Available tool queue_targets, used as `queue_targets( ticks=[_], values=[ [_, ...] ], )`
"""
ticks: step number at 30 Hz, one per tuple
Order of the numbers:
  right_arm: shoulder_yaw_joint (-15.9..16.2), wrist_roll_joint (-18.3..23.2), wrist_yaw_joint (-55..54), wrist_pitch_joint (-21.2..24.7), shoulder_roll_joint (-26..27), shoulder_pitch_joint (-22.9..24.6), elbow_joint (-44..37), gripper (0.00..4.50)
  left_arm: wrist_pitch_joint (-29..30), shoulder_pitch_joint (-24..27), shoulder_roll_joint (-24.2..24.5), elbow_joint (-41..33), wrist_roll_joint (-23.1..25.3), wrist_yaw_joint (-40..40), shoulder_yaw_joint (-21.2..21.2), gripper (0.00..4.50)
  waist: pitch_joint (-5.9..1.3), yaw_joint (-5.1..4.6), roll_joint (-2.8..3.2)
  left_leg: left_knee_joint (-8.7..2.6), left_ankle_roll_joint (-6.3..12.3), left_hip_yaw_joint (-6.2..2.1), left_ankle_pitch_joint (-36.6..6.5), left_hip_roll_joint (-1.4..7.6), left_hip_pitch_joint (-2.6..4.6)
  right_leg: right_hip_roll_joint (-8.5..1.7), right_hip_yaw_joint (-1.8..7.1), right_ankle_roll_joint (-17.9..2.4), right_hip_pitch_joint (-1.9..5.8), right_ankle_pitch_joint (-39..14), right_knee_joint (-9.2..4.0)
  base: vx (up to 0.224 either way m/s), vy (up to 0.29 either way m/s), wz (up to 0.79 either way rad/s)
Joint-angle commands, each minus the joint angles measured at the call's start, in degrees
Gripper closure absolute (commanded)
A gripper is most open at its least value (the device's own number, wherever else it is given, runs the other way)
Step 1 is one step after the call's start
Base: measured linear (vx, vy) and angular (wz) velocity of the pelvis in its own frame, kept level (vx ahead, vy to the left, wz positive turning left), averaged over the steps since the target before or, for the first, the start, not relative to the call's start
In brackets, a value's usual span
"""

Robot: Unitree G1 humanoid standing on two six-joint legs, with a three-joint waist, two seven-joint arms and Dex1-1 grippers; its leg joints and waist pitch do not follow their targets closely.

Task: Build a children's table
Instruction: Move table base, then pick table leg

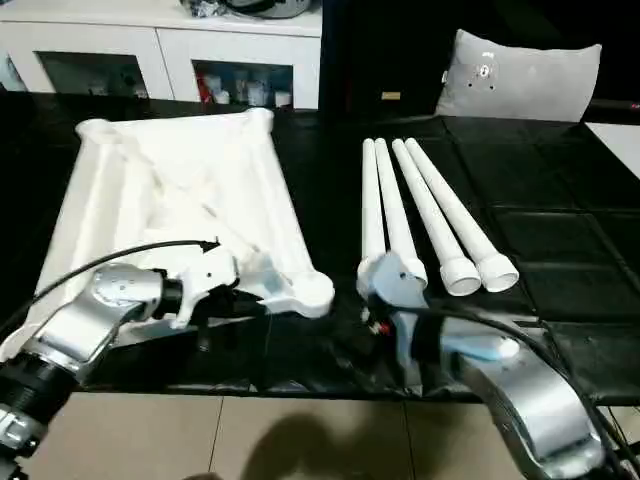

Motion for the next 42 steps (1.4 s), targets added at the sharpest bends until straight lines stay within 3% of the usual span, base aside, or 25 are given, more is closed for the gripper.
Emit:
queue_targets(
  ticks=[1, 4, 5, 8, 9, 10, 11, 13, 15, 16, 20, 21, 22, 29, 30, 31, 32, 34, 36, 37, 42],
  values=[
    [-2.53, 0.6, -2.49, 0.59, 1.26, -1.89, 0.83, 0.0, 0.12, 0.15, 0.87, -2.75, -1.59, -0.58, 2.3, 3.93, -3.23, 0.32, -0.34, -5.0, 1.41, -0.79, -2.32, 3.99, -0.36, -4.91, 2.34, -14.4, 2.69, -3.81, -3.52, 0.0, 0.0, 0.0],
    [-3.28, -0.32, -4.9, -0.81, 3.64, -5.26, 3.1, 0.0, 0.7, 1.21, 1.48, -5.41, -2.97, -1.14, 3.32, 3.74, -3.38, 0.41, -0.04, -4.75, 1.6, -0.55, -0.09, 3.9, -0.08, -4.63, 2.22, -15.59, 2.44, 1.03, -3.08, 0.0, 0.0, 0.0],
    [-2.85, -2.21, -6.56, -2.01, 4.4, -6.59, 4.42, 0.0, 1.11, 1.48, 1.36, -6.33, -3.52, -0.58, 4.05, 3.52, -3.36, 0.43, 0.07, -4.74, 1.48, -0.5, -0.19, 3.91, -0.08, -4.57, 2.21, -15.71, 2.44, 1.37, -3.01, 0.0, 0.0, 0.0],
    [-2.2, -5.27, -10.68, -2.7, 6.76, -10.16, 8.21, 0.0, 2.47, 2.1, 1.07, -8.64, -5.15, 0.13, 5.64, 3.42, -3.32, 0.44, 0.1, -4.87, 0.16, -0.28, -1.82, 3.71, -0.04, -4.52, 2.17, -15.8, 2.48, -0.81, -3.11, 0.0, 0.0, 0.0],
    [-1.76, -10.26, -19.45, 2.01, 9.61, -15.26, 13.74, 0.0, 3.16, 3.3, 1.2, -11.87, -6.52, 0.69, 6.89, 3.15, -3.27, 0.41, 0.38, -4.95, -0.93, -0.29, -1.47, 3.79, 0.17, -4.37, 2.17, -15.7, 2.25, -0.95, -2.96, 0.0, 0.0, 0.0],
    [-1.98, -11.39, -22.68, 5.18, 10.83, -17.24, 15.9, 0.0, 3.61, 3.9, 1.28, -13.38, -7.08, 0.92, 7.36, 3.15, -3.28, 0.05, 0.22, -5.11, -2.07, -0.15, -1.76, 3.43, -0.01, -4.09, 2.11, -15.28, 2.43, -2.54, -3.09, 0.0, 0.0, 0.0],
    [-2.93, -11.53, -26.17, 8.91, 12.69, -20.44, 19.79, 0.0, 4.81, 4.75, 1.03, -15.58, -7.4, 2.16, 8.31, 3.07, -3.37, 0.27, 0.32, -5.01, -2.47, -0.01, -2.03, 3.46, 0.26, -4.17, 2.23, -15.07, 2.38, -2.52, -3.17, 0.0, 0.0, 0.0],
    [-5.09, -10.11, -28.68, 11.06, 15.0, -25.2, 26.21, 0.0, 8.12, 5.3, 0.82, -18.31, -6.88, 4.73, 9.23, 2.9, -3.41, 0.15, 0.55, -4.92, -3.17, 0.17, -2.56, 3.46, 0.14, -4.05, 2.32, -14.77, 2.35, -1.35, -2.94, 0.0, 0.0, 0.0],
    [-5.72, -9.89, -29.42, 11.14, 15.66, -26.45, 28.08, 0.0, 9.42, 5.46, 0.85, -19.16, -6.72, 5.44, 9.43, 2.68, -3.48, 0.46, 0.52, -4.87, -3.22, 0.34, -2.1, 3.46, 0.1, -3.98, 2.35, -14.13, 2.4, 0.07, -2.9, 0.0, 0.0, 0.0],
    [-6.04, -11.34, -31.34, 10.77, 16.48, -30.26, 34.45, 0.0, 12.11, 6.11, 0.31, -21.77, -7.12, 7.76, 10.59, 2.62, -3.61, 0.53, 0.77, -4.85, -3.42, 0.36, -1.38, 3.46, -0.06, -3.9, 2.27, -14.03, 2.51, 1.79, -2.67, 0.0, 0.0, 0.0],
    [-6.64, -12.46, -32.85, 9.49, 17.19, -34.08, 41.4, 0.0, 14.53, 7.12, -0.38, -25.44, -8.63, 9.35, 11.65, 2.36, -3.71, 0.61, 0.58, -4.67, -3.58, 0.45, 0.68, 3.38, -0.39, -3.78, 2.19, -14.94, 2.82, 5.63, -2.4, 0.0, 0.0, 0.0],
    [-7.4, -13.43, -34.63, 8.47, 18.06, -37.32, 47.39, 0.0, 17.22, 8.13, -0.55, -28.93, -9.91, 10.37, 11.92, 2.23, -3.9, 0.52, 0.23, -4.55, -3.2, 0.57, 1.5, 3.36, -0.36, -3.83, 2.19, -15.18, 2.85, 7.05, -2.11, 0.0, 0.0, 0.0],
    [-7.8, -13.66, -35.33, 8.49, 18.42, -38.52, 49.64, 0.0, 18.15, 8.42, -0.58, -29.99, -10.22, 10.77, 11.94, 2.18, -3.87, 0.53, 0.31, -4.59, -2.97, 0.52, 1.67, 3.28, -0.37, -3.78, 2.11, -15.39, 2.8, 6.89, -2.2, 0.0, 0.0, 0.0],
    [-8.91, -14.6, -38.58, 3.47, 19.13, -43.46, 62.22, 0.0, 22.28, 9.07, -1.1, -32.94, -9.74, 12.68, 11.31, 1.99, -3.69, 0.62, 0.16, -4.53, -2.3, 0.87, 0.14, 3.35, -0.36, -3.69, 2.06, -15.06, 2.61, 3.94, -2.4, 0.0, 0.0, 0.0],
    [-9.43, -14.88, -38.99, 2.44, 19.36, -44.37, 65.09, 0.0, 23.05, 9.03, -1.13, -33.23, -9.26, 13.56, 11.17, 1.99, -3.71, 0.61, -0.54, -4.54, -1.88, 1.03, 0.53, 3.39, -0.46, -3.66, 2.1, -14.79, 2.69, 4.31, -2.43, 0.0, 0.0, 0.0],
    [-9.43, -15.24, -39.03, 2.05, 19.38, -44.76, 66.61, 0.0, 23.14, 9.03, -1.13, -33.3, -8.88, 14.14, 11.09, 1.99, -3.73, 0.75, -0.19, -4.53, -1.75, 0.92, 0.6, 3.36, -0.43, -3.73, 2.03, -14.8, 2.67, 3.78, -2.34, 0.0, 0.0, 0.0],
    [-9.2, -15.62, -38.92, 1.83, 19.34, -45.02, 67.7, 0.0, 23.04, 9.02, -1.15, -33.32, -8.65, 14.56, 11.04, 1.99, -3.77, 0.65, -0.68, -4.5, -1.52, 1.04, 0.78, 3.4, -0.49, -3.75, 2.04, -14.79, 2.66, 3.8, -2.38, 0.0, 0.0, 0.0],
    [-8.66, -16.38, -38.84, 1.19, 19.31, -45.63, 69.91, 0.0, 23.46, 9.27, -1.07, -33.91, -8.82, 15.0, 10.99, 1.99, -3.82, 0.7, -0.31, -4.42, -1.36, 0.99, 1.5, 3.43, -0.47, -3.75, 1.99, -14.9, 2.59, 4.31, -2.2, 0.0, 0.0, 0.0],
    [-9.21, -16.26, -39.29, 0.27, 19.58, -46.33, 73.4, 0.0, 25.13, 10.02, -0.9, -35.29, -9.47, 15.21, 11.11, 1.99, -3.87, 0.7, -0.37, -4.32, -1.05, 1.02, 2.61, 3.46, -0.48, -3.72, 1.93, -15.36, 2.57, 6.36, -1.99, 0.0, 0.0, 0.0],
    [-9.43, -16.29, -39.41, -0.39, 19.67, -46.7, 74.87, 0.0, 25.68, 10.11, -0.91, -35.49, -9.52, 15.37, 11.16, 1.99, -3.87, 0.68, -0.91, -4.29, -0.63, 1.11, 2.84, 3.43, -0.63, -3.76, 1.94, -15.62, 2.7, 6.56, -1.91, 0.0, 0.0, 0.0],
    [-11.18, -14.68, -36.72, 0.87, 20.16, -48.2, 79.5, 0.0, 26.15, 10.18, -0.52, -35.62, -9.17, 15.78, 10.85, 1.99, -3.84, 0.68, -0.7, -4.15, 0.53, 1.19, 2.98, 3.44, -0.56, -3.69, 1.87, -16.34, 2.51, 7.16, -1.89, 0.0, 0.0, 0.0]
  ],
)
